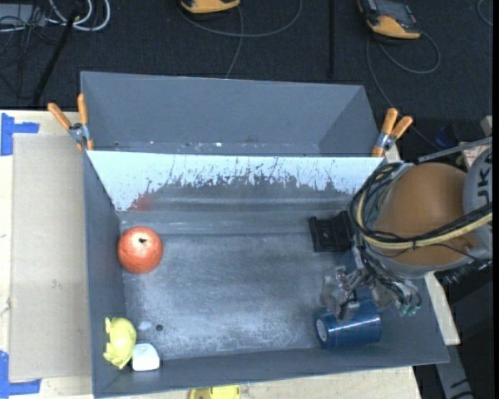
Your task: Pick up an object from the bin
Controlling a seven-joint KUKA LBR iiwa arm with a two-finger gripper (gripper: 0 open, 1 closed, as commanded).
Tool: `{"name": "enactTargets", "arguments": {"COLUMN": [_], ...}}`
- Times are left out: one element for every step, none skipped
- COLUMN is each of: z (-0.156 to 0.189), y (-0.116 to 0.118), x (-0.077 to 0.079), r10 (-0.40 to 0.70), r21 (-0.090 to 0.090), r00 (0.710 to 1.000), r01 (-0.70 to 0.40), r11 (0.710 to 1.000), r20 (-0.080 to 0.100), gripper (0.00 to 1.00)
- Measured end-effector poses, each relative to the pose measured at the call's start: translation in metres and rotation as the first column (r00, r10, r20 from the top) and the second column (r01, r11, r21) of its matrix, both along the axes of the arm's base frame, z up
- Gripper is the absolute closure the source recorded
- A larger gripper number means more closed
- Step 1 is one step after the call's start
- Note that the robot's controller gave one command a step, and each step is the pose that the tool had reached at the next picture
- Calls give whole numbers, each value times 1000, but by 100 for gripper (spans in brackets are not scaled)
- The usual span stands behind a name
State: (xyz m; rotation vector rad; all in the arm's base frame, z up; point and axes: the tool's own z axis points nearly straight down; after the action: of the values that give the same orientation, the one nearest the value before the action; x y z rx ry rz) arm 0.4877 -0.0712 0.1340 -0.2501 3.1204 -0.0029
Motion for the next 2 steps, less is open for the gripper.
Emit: {"name": "enactTargets", "arguments": {"z": [-12, 5], "y": [-15, 13], "x": [-4, 7], "r10": [-12, -25], "r21": [3, 1], "r00": [1000, 1000], "r01": [12, 25], "r11": [1000, 1000], "r20": [-12, -11], "gripper": [100, 100]}}
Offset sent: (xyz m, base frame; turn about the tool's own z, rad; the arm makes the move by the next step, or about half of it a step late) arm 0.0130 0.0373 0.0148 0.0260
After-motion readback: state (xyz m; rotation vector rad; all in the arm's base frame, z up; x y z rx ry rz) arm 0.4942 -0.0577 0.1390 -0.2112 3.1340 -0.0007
